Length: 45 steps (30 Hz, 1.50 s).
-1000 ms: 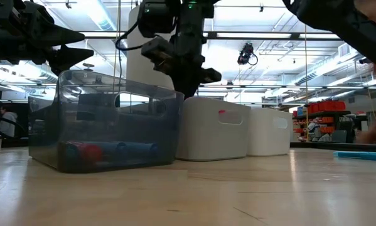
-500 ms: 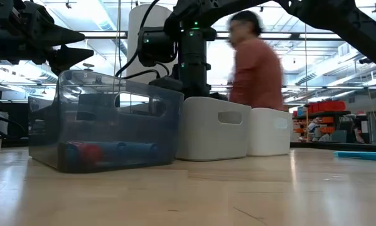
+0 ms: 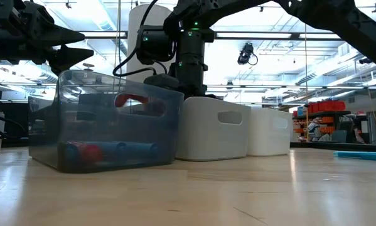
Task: Pick & Place Markers
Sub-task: Put the pink pen into the white bin
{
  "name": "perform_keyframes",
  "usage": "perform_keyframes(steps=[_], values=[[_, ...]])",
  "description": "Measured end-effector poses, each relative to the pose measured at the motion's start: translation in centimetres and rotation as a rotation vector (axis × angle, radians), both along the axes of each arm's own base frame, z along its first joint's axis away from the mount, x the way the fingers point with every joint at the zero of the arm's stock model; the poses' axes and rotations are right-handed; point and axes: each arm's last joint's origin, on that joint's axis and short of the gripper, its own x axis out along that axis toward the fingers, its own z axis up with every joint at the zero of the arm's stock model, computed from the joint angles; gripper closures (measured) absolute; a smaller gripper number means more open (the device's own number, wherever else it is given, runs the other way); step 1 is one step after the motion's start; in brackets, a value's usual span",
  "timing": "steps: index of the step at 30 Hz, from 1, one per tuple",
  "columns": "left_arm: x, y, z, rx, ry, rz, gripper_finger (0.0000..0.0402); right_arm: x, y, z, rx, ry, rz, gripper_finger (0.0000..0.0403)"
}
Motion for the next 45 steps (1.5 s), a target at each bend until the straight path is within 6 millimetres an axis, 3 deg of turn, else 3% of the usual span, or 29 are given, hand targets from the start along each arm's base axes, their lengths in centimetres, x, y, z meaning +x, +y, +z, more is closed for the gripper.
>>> perform_keyframes(steps=[4,11,24,36,45], values=[[0.0,0.0,0.0,0.000,0.000,0.000,0.0168,-0.1,0.0,0.5,-0.001,-0.007,0.016,0.0241],[0.0,0.0,0.0,0.000,0.001,0.000,0.0168,0.0,0.0,3.1,0.009,-0.081,0.033,0.0198],[0.0,0.0,0.0,0.000,0.001,0.000,0.0168,-3.0,1.8,10.9,0.008,-0.200,0.057,0.0195],[0.0,0.0,0.0,0.000,0.001,0.000,0.0168,-6.0,5.5,13.6,0.027,-0.114,0.067,0.0195],[0.0,0.0,0.0,0.000,0.000,-0.001,0.0168,-7.3,7.4,15.4,0.043,-0.145,0.026,0.0195]])
